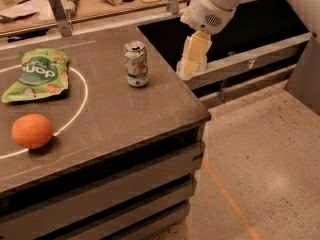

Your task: Move 7up can near green rice chip bag

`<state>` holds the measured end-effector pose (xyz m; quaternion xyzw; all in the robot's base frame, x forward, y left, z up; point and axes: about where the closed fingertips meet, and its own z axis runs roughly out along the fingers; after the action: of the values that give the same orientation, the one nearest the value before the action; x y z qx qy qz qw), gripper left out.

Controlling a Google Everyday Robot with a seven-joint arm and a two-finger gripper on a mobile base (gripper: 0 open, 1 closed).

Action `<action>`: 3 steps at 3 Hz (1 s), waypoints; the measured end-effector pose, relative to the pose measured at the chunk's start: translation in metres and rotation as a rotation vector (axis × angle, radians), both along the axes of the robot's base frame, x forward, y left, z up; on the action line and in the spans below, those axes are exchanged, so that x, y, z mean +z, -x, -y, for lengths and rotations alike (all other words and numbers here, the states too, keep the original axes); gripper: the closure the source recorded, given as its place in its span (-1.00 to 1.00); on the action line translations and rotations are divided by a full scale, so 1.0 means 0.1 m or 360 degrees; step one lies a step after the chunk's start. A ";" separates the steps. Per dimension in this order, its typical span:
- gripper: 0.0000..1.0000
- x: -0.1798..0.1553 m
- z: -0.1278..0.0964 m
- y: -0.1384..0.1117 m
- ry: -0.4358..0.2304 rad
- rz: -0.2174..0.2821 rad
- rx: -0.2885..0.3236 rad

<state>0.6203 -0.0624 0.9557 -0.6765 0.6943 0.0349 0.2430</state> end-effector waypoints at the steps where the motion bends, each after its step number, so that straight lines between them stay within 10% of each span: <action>1: -1.00 -0.12 -0.32 -0.25 -0.0160 -0.0021 0.0047; 3: -1.00 -0.36 -0.86 -0.57 -0.0429 -0.0110 0.0071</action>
Offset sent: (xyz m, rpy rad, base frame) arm 0.0536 0.0772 -0.0308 0.3368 0.0930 0.0381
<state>0.6772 0.0239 0.9193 -0.6513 0.6761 0.1565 0.3069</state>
